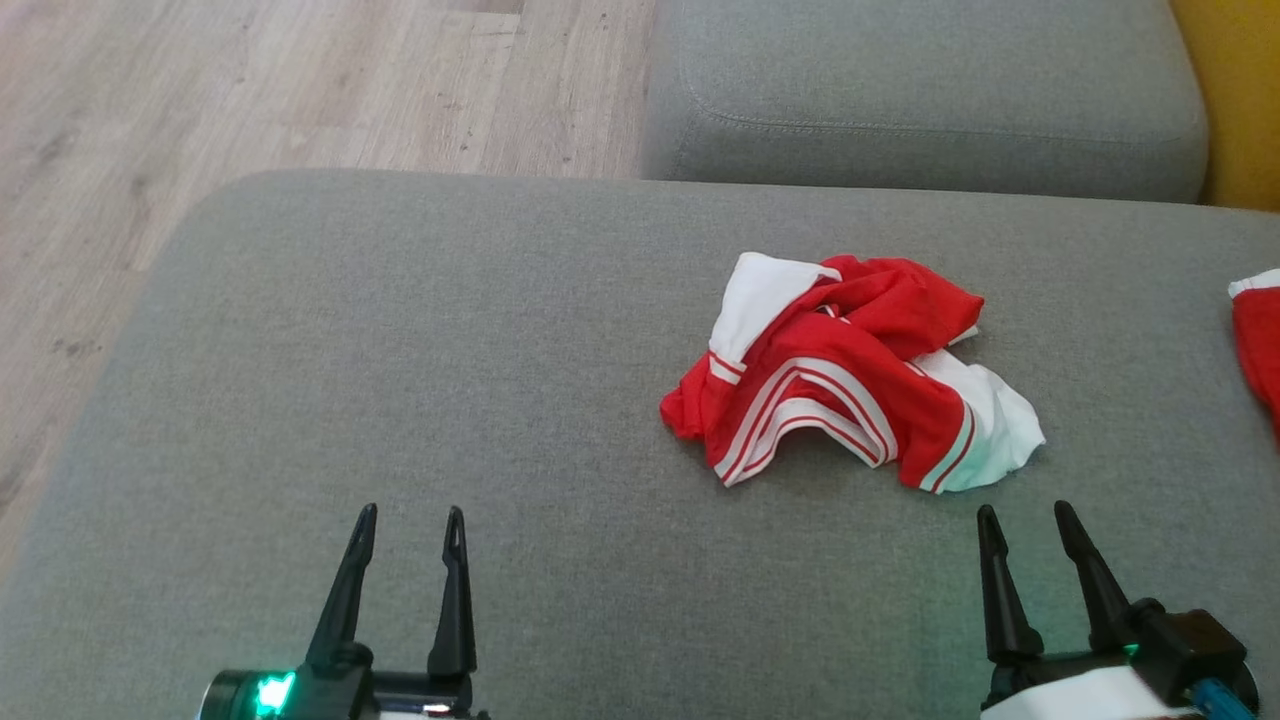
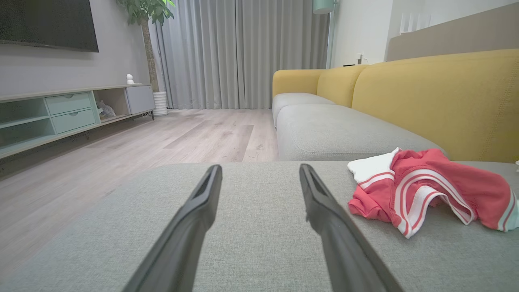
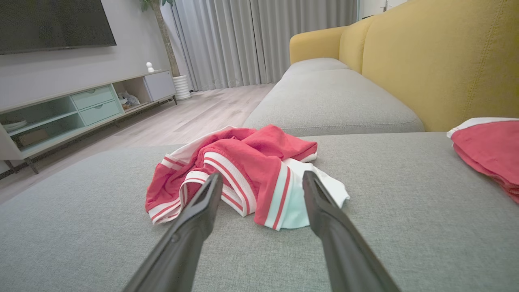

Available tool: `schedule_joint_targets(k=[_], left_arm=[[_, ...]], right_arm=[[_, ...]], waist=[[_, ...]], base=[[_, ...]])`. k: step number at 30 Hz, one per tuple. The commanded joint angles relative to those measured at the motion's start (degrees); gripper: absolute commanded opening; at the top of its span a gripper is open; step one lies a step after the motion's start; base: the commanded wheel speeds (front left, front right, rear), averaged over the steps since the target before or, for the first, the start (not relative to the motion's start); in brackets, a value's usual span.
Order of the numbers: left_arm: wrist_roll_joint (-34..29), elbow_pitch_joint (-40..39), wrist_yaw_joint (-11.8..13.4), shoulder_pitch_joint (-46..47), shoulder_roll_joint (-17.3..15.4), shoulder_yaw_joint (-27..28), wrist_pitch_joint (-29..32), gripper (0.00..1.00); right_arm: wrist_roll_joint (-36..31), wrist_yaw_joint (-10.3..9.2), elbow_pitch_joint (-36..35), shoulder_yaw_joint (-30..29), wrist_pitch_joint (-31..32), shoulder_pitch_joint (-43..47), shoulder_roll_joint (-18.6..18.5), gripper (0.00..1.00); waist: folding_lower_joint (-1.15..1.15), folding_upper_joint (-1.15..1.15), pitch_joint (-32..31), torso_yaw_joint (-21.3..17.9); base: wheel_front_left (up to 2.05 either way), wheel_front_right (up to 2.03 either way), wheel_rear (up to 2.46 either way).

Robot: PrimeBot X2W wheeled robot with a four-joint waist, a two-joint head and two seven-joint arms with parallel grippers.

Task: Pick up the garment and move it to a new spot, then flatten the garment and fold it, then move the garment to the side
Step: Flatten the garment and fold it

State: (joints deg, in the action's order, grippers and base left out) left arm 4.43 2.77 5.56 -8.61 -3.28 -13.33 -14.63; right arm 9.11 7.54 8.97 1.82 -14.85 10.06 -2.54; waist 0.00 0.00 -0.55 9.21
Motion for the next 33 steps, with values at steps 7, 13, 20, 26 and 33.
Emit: schedule_joint_targets(k=[7, 13, 20, 26, 33], left_arm=[[-0.5, -1.5, 0.3, 1.6, 0.4, 1.2, -0.4, 1.0], [-0.3, 0.4, -1.4, 2.3, 0.4, -0.4, -0.4, 1.0], [-2.3, 5.4, -4.8, 10.2, 0.4, -5.6, -0.4, 1.0], [-4.1, 11.4, -8.1, 19.4, 0.4, -10.3, -0.4, 1.0], [-5.7, 21.0, -11.0, 30.3, 0.4, -16.4, -0.4, 1.0]], right_arm=[[0.2, -0.05, -1.8, 1.3, -0.2, -1.4, -0.3, 1.0], [0.0, -0.05, -2.2, 1.9, -0.2, -2.1, -0.3, 1.0], [-0.7, -0.05, -4.0, 3.0, -0.2, -5.3, -0.3, 1.0], [-1.1, -0.05, -5.9, 4.0, -0.2, -8.0, -0.3, 1.0], [-0.6, -0.05, -7.0, 4.3, -0.2, -10.3, -0.3, 1.0]], waist=[[0.0, 0.0, -0.2, -0.5], [0.0, 0.0, 0.8, -3.7], [0.0, 0.0, 6.1, -12.1], [0.0, 0.0, 11.2, -19.1], [0.0, 0.0, 16.8, -24.8]], base=[[0.0, 0.0, 0.0], [0.0, 0.0, 0.0], [0.0, 0.0, 0.0], [0.0, 0.0, 0.0], [0.0, 0.0, 0.0]])
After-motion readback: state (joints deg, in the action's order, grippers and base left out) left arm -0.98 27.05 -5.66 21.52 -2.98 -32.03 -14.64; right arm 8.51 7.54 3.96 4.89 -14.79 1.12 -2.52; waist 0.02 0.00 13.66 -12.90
